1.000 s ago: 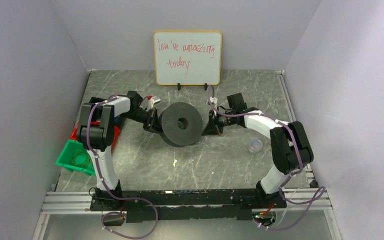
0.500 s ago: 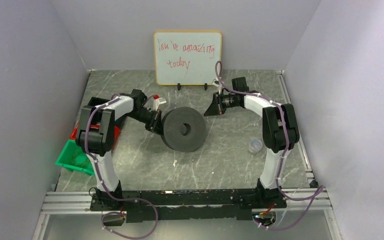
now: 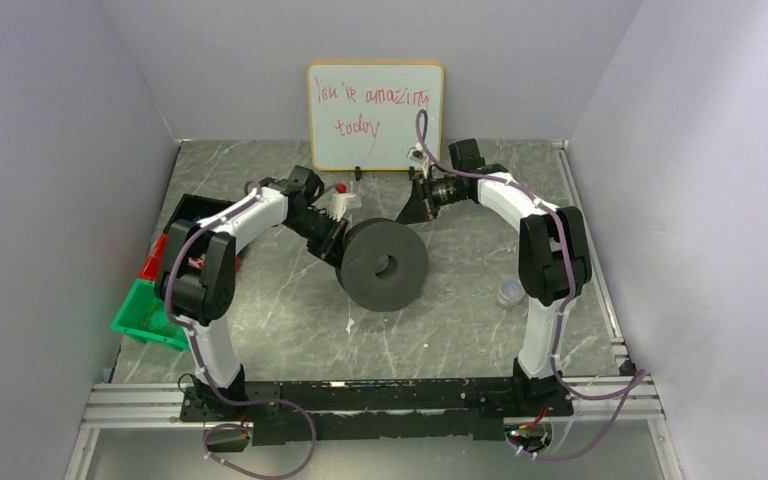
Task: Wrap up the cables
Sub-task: Wrap the cable around the cable reel.
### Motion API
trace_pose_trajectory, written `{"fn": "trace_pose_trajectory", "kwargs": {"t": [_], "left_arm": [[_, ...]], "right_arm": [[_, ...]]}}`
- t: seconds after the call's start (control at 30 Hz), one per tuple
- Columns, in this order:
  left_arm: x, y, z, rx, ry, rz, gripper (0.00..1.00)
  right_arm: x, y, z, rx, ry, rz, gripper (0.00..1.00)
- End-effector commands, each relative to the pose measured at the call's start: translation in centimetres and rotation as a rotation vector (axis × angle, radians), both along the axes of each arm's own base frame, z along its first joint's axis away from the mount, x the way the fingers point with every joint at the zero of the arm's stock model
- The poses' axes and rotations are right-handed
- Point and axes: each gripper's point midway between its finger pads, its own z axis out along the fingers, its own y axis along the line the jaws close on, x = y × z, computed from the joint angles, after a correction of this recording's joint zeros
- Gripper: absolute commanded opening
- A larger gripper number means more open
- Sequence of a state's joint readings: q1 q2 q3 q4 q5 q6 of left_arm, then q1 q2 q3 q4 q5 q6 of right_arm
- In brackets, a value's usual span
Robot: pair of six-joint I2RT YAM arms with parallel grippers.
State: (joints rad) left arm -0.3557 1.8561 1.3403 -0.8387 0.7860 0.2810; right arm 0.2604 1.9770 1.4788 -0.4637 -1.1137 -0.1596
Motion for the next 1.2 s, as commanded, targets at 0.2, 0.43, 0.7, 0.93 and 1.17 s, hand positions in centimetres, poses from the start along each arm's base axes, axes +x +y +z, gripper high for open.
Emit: {"fn": "trace_pose_trajectory", "kwargs": {"t": [0.2,0.43,0.7,0.93,1.17], "left_arm": [[2.4,1.4,-2.0,0.244,-0.148,0.012,0.02],[2.1,0.3,-1.8,0.227,-0.164,-0.030,0.02],[1.6,-0.7,-4.3,0.198,-0.042,-0.006,0.02],[4.3,0.8,-5.1,0.238,-0.044,0.104,0.02],[5.4,1.4,-5.9,0.272,-0.046,0.138,0.15]], "right_arm": [[-4.3,2.6,3.7,0.079,-0.062,0.233,0.00],[-5.2,4.1,3.4,0.106,-0.038,0.278,0.00],[-4.0,4.3,0.8,0.057,-0.009,0.203,0.00],[-3.3,3.8,-1.1,0.036,0.026,0.150,0.00],[-2.3,3.0,-3.7,0.036,0.107,0.108,0.00]]}}
